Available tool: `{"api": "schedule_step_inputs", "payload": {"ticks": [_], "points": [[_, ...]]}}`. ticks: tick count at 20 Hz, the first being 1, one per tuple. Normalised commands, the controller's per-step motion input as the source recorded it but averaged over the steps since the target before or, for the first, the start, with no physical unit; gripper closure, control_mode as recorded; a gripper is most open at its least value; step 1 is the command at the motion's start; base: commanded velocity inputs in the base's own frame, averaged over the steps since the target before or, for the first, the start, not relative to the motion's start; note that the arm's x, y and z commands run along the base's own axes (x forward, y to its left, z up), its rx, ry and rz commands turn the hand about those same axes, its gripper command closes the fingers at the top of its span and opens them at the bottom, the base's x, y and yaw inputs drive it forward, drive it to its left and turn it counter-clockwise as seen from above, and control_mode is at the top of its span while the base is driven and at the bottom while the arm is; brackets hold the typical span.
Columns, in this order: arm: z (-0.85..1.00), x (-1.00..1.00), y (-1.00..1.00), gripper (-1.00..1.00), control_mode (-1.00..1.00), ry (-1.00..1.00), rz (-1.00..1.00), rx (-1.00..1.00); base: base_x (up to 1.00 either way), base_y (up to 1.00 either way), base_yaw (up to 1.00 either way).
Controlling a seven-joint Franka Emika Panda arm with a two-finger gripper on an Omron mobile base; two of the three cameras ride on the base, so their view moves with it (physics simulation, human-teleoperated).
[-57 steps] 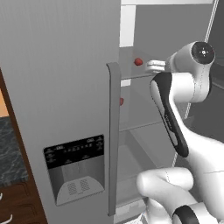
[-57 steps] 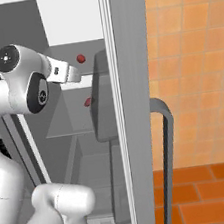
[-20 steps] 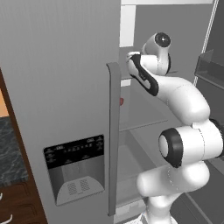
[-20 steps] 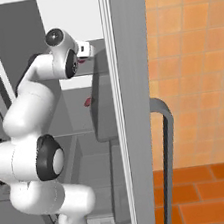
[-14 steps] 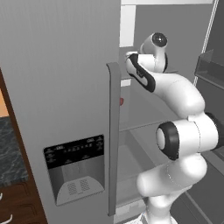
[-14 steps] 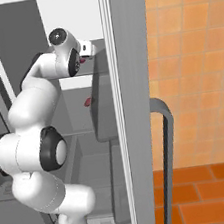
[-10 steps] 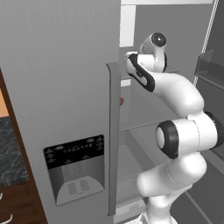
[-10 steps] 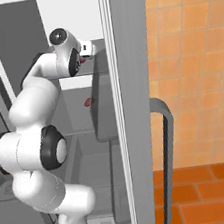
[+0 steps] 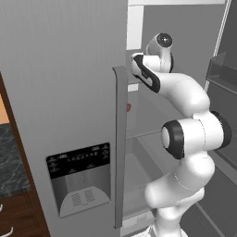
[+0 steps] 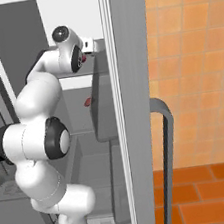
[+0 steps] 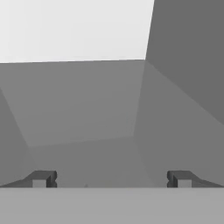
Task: Take the strawberry from the fridge and place it on top of the pancake, located on the dining counter.
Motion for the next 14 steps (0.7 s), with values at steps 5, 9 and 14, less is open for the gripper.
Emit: {"api": "schedule_step_inputs", "payload": {"ticks": [5,9,14], "points": [[-0.12,-0.05,0.0,-1.0,-1.0,0.0,0.0,0.0,0.0,0.0,0.0],[-0.21,0.0,0.0,-1.0,-1.0,0.0,0.0,-0.02,0.0,0.0,0.0],[-0.21,-0.12,0.0,-1.0,-1.0,0.0,0.0,-0.01,0.0,0.0,0.0]]}}
